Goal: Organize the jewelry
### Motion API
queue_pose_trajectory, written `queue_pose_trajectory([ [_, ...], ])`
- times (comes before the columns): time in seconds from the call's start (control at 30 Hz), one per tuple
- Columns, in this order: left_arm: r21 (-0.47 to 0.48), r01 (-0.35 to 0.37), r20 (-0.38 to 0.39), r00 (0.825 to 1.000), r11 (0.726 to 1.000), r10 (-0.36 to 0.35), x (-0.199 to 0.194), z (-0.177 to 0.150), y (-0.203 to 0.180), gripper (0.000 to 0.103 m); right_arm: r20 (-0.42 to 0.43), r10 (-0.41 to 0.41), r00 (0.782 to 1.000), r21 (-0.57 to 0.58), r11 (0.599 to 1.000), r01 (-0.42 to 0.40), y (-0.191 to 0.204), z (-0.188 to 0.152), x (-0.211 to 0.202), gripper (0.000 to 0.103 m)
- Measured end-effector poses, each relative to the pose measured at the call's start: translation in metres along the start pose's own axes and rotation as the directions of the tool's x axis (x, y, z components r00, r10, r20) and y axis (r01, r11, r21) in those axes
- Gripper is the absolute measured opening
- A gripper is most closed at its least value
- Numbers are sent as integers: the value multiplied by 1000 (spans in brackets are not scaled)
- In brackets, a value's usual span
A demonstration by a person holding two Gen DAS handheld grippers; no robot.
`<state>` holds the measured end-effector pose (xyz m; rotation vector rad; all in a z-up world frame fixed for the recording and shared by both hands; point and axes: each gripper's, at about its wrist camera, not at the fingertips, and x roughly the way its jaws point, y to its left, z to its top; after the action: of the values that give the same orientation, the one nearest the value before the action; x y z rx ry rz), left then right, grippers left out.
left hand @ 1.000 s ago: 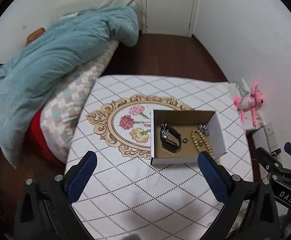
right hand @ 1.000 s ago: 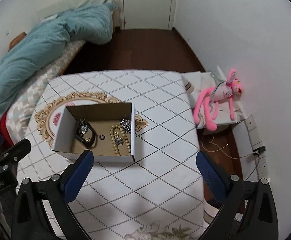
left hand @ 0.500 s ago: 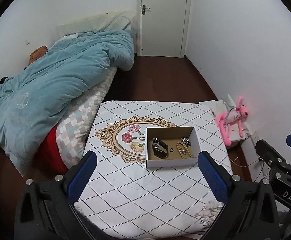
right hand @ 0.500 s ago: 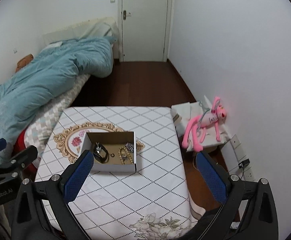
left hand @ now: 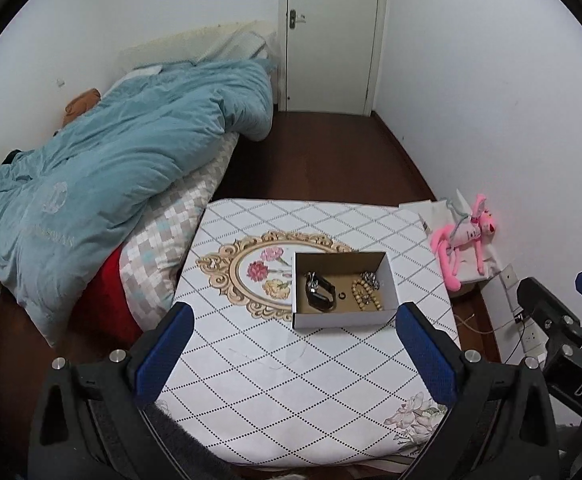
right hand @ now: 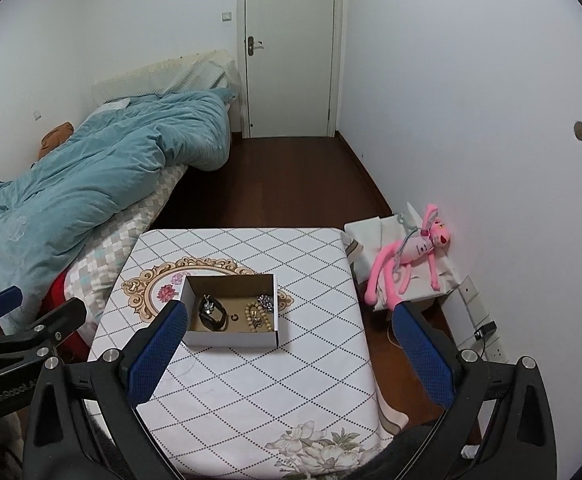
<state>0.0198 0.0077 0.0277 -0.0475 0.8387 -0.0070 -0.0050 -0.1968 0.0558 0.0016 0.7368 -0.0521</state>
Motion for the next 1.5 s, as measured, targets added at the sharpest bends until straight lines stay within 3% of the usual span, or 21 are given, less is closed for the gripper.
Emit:
queue_pose_trajectory([
  [0.4,13,-27,-62,998,1000,28,39,22,-10,103,-92,-2,996,-8,1000,1,2,17,57,103],
  [0.8,31,-36,-137,990,999,40,71,20,-14,103,-158,-27,987,-24,999,23,4,20,98,103],
  [1.5,13,-49,-154,987,999,50,79,16,-10,103,-202,-47,978,-46,998,38,3,9,113,103],
])
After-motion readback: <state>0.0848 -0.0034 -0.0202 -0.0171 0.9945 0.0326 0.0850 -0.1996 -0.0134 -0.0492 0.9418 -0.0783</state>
